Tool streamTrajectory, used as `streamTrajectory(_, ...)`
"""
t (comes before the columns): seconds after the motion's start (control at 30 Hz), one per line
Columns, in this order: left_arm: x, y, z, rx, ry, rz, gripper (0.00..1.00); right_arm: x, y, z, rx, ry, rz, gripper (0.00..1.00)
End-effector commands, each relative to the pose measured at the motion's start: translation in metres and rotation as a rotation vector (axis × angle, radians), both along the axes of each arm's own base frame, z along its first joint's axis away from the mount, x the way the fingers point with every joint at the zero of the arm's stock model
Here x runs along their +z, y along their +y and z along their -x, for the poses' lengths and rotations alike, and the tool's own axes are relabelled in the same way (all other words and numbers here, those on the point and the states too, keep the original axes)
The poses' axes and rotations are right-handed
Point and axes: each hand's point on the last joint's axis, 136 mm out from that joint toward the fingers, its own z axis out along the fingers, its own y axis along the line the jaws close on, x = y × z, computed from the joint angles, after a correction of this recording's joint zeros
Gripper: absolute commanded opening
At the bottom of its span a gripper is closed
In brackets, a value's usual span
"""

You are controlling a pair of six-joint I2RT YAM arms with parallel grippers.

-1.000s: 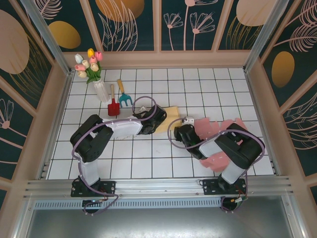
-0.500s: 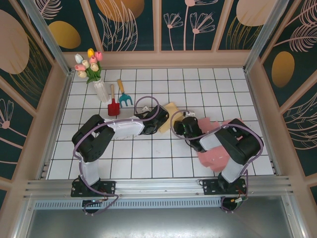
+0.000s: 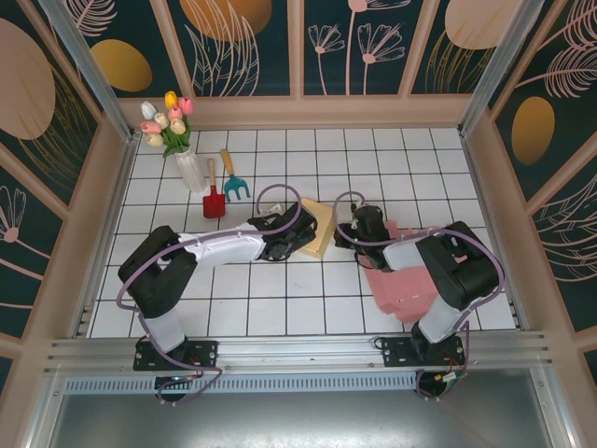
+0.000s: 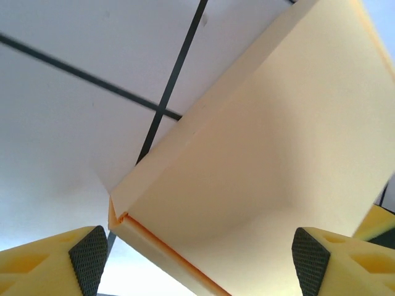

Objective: Fold the paper box

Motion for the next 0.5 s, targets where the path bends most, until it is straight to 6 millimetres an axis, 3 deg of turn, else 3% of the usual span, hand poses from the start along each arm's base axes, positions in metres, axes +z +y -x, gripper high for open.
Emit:
streamTrajectory(0.0,0.031,0.008,-0.023,-0.065,-0.113,-0.064,0.81,0.009,-0.001,-0.002,0.047,0.047,0.017,0.00)
streamTrajectory(0.1,0.044,0.012,-0.049,-0.116,-0.212,-0.077,0.83,0.010,-0.005,-0.012,0.043,0.062,0.021,0.00)
streamTrajectory(0.27,0.043,0.019,-0.092,-0.228,-0.286,-0.068,0.85,0.013,-0.008,-0.032,0.039,0.087,0.000,0.00)
streamTrajectory(0.47,0.058,-0.017,-0.103,-0.425,-0.406,0.047,0.86,0.002,-0.001,-0.039,0.065,0.122,0.005,0.00)
